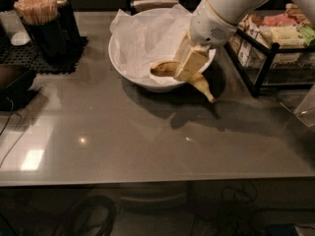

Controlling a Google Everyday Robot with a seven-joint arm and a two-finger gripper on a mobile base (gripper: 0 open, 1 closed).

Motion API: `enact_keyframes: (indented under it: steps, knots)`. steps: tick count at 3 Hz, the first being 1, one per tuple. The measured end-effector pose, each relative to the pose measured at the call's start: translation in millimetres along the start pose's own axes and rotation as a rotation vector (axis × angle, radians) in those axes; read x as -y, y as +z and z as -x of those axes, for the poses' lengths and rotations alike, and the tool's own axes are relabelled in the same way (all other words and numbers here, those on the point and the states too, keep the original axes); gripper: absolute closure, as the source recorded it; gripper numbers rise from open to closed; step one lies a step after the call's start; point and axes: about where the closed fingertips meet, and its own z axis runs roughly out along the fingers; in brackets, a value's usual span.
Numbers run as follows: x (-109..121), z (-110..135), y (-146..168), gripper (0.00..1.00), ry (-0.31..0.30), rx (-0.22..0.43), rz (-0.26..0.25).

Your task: Pick banana from white bowl

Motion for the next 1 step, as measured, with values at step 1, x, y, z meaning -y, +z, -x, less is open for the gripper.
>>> enact_keyframes:
  steps: [1]
  knots:
    - [-6.4,-13.6,-7.7,1.00,0.065,0.088,-0.036]
